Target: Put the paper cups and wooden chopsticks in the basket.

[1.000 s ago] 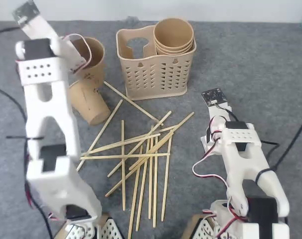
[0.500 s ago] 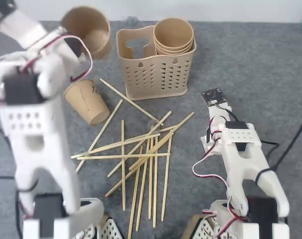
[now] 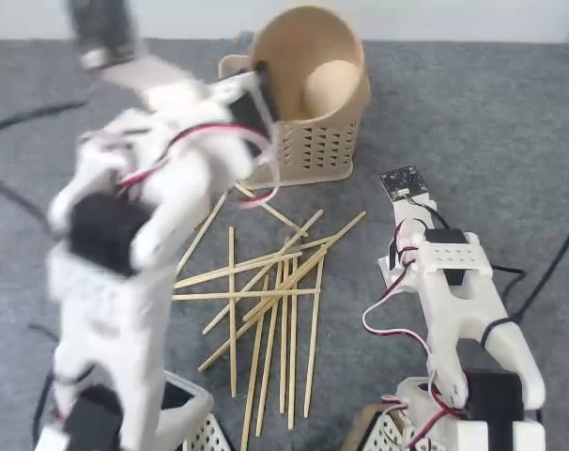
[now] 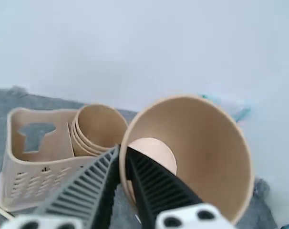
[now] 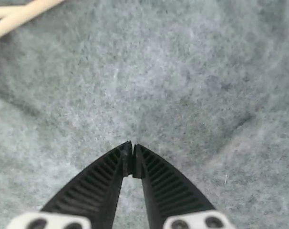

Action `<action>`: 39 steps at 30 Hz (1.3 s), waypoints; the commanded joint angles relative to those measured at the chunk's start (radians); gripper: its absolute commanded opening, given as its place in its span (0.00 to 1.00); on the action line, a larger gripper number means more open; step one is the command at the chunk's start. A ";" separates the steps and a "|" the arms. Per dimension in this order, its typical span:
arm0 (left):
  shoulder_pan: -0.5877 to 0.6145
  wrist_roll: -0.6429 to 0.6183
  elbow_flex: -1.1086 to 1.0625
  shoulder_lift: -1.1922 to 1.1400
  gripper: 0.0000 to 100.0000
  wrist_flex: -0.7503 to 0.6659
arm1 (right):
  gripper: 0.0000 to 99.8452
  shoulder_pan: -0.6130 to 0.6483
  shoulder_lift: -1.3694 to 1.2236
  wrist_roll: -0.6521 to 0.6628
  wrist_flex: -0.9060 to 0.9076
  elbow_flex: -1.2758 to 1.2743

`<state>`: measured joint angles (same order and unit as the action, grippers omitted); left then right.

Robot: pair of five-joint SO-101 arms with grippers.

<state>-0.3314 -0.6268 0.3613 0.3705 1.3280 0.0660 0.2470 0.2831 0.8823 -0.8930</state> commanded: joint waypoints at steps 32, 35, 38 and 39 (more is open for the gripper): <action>0.112 0.146 0.036 -0.428 0.01 -0.405 | 0.01 0.012 0.005 0.014 -0.012 0.005; 0.109 0.141 0.087 -0.428 0.01 -0.399 | 0.01 0.013 0.005 0.014 -0.012 0.005; 0.109 0.137 0.182 -0.427 0.01 -0.399 | 0.01 0.013 0.005 0.014 -0.012 0.005; 0.109 0.137 0.214 -0.433 0.01 -0.397 | 0.01 0.013 0.005 0.014 -0.012 0.005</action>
<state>-0.2179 -0.4918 0.4365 -0.0652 0.9459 0.0706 0.2470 0.2831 0.8823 -0.8930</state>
